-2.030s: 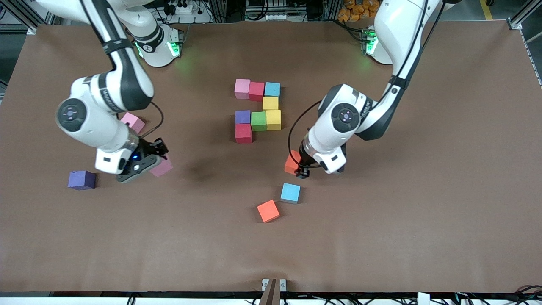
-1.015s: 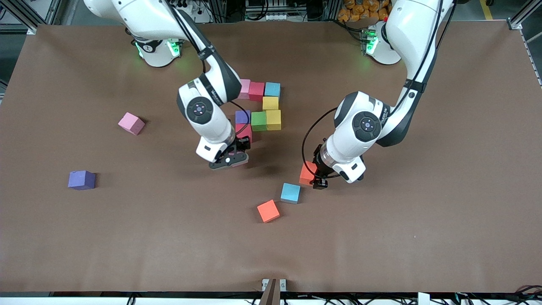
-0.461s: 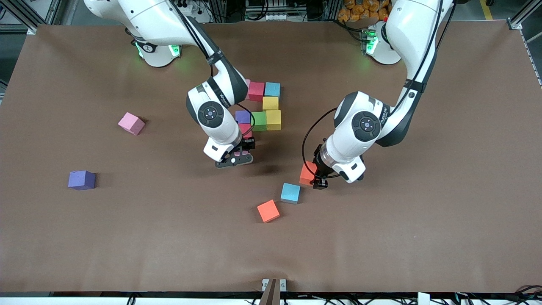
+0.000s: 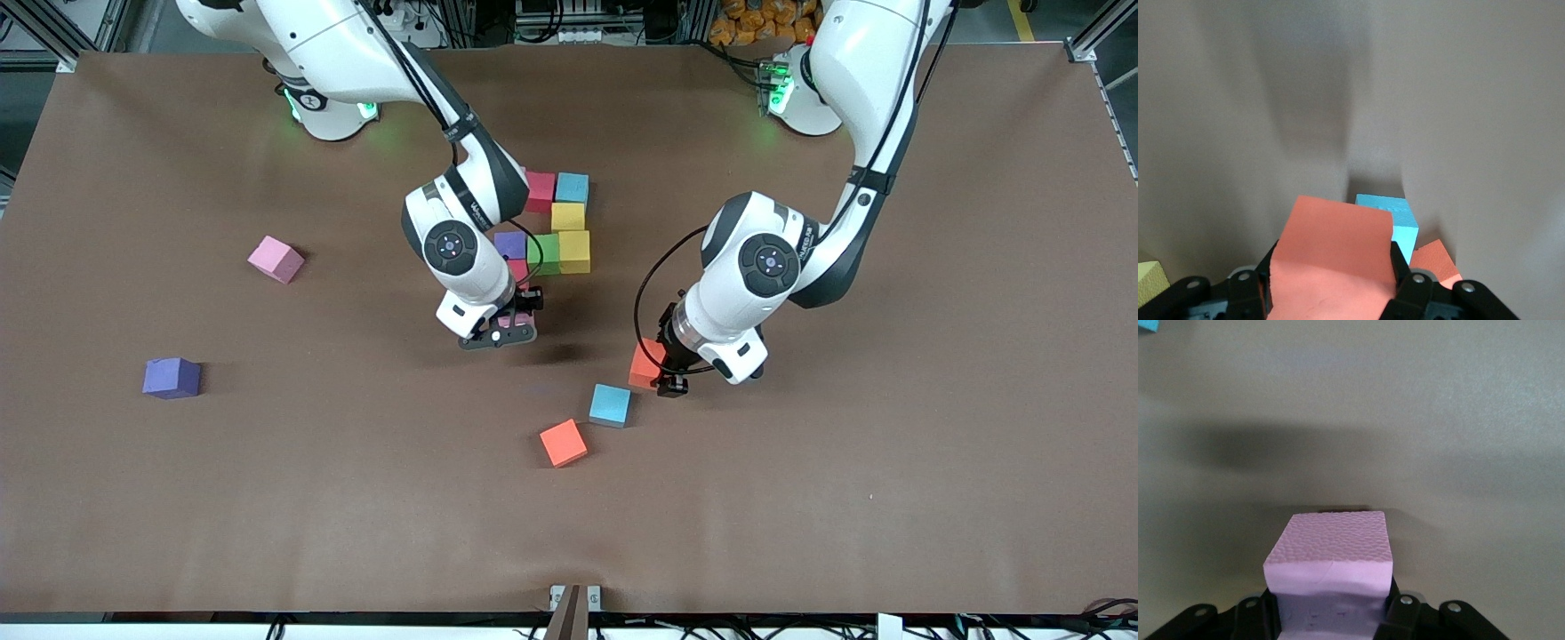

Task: Form number 2 with 11 blocks
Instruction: 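Lower light pink into the cluster while the left gripper holds orange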

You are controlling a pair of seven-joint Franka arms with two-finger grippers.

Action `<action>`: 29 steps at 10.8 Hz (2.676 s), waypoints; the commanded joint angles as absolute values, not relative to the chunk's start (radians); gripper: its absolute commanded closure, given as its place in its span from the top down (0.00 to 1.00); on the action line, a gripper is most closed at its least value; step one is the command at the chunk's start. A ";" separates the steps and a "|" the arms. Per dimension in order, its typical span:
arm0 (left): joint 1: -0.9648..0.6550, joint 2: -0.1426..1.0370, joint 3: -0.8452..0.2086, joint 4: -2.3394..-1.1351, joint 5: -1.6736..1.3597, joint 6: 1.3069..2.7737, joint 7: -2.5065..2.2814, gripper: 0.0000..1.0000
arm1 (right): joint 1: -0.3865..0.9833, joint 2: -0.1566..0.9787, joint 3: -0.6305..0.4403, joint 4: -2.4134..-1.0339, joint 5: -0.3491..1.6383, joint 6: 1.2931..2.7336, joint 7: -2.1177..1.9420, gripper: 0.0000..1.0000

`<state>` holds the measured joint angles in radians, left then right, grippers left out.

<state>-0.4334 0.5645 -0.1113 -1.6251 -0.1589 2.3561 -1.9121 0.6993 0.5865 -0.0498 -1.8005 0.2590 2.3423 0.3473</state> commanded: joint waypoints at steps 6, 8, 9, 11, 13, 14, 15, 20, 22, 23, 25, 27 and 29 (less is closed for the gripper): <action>-0.439 0.560 -0.109 -1.629 -0.135 2.356 -1.922 0.00 | 0.729 0.614 -0.063 -1.776 0.272 2.310 0.359 0.34; -0.439 0.560 -0.109 -1.629 -0.135 2.356 -1.921 0.00 | 0.730 0.618 -0.063 -1.776 0.272 2.310 0.357 0.34; -0.439 0.560 -0.109 -1.629 -0.135 2.356 -1.921 0.00 | 0.730 0.618 -0.063 -1.776 0.272 2.310 0.359 0.34; -0.439 0.560 -0.109 -1.629 -0.135 2.356 -1.921 0.00 | 0.730 0.618 -0.063 -1.778 0.270 2.310 0.360 0.34; -0.437 0.560 -0.109 -1.629 -0.135 2.356 -1.921 0.00 | 0.730 0.618 -0.063 -1.778 0.272 2.310 0.365 0.34; -0.439 0.560 -0.109 -1.629 -0.135 2.356 -1.921 0.00 | 0.730 0.618 -0.064 -1.779 0.272 2.310 0.367 0.34; -0.437 0.560 -0.109 -1.629 -0.135 2.358 -1.921 0.00 | 0.730 0.618 -0.064 -1.781 0.272 2.309 0.373 0.34; -0.439 0.560 -0.109 -1.629 -0.135 2.358 -1.921 0.00 | 0.730 0.618 -0.064 -1.784 0.272 2.307 0.422 0.37; -0.439 0.560 -0.110 -1.629 -0.135 2.358 -1.921 0.00 | 0.730 0.623 -0.064 -1.784 0.272 2.307 0.423 0.39; -0.439 0.560 -0.109 -1.629 -0.135 2.358 -1.921 0.00 | 0.730 0.623 -0.064 -1.786 0.272 2.307 0.423 0.39; -0.439 0.561 -0.109 -1.629 -0.137 2.358 -1.922 0.00 | 0.730 0.623 -0.064 -1.787 0.270 2.307 0.423 0.40; -0.439 0.563 -0.110 -1.629 -0.137 2.367 -1.924 0.00 | 0.730 0.623 -0.064 -1.789 0.267 2.307 0.422 0.41; -0.442 0.563 -0.110 -1.631 -0.138 2.385 -1.936 0.00 | 0.726 0.620 -0.064 -1.793 0.230 2.307 0.420 0.43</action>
